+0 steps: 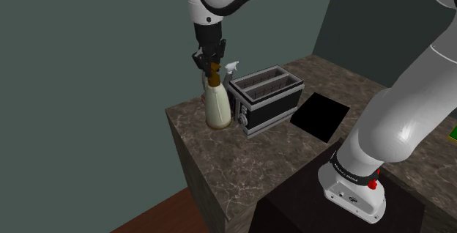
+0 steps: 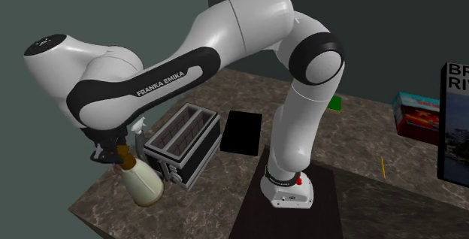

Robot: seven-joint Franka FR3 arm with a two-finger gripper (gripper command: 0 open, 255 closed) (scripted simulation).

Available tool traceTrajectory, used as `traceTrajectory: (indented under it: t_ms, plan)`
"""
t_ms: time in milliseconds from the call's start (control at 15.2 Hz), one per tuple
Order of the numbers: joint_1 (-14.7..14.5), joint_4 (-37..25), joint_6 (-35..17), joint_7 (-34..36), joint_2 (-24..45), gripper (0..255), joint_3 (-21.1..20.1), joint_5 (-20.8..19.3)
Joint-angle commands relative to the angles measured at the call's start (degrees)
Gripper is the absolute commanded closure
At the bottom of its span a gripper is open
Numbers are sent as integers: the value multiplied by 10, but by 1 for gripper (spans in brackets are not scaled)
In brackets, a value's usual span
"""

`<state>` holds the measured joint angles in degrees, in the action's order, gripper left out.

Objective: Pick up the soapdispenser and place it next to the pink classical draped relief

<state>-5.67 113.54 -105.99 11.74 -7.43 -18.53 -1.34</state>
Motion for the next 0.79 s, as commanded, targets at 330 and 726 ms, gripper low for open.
traceTrajectory:
  t_ms: [330, 726]
  plan:
    - [0, 46, -54, 5, 7, 255, -2, -3]
    - [-1, 80, -99, 10, 20, 255, -3, -8]
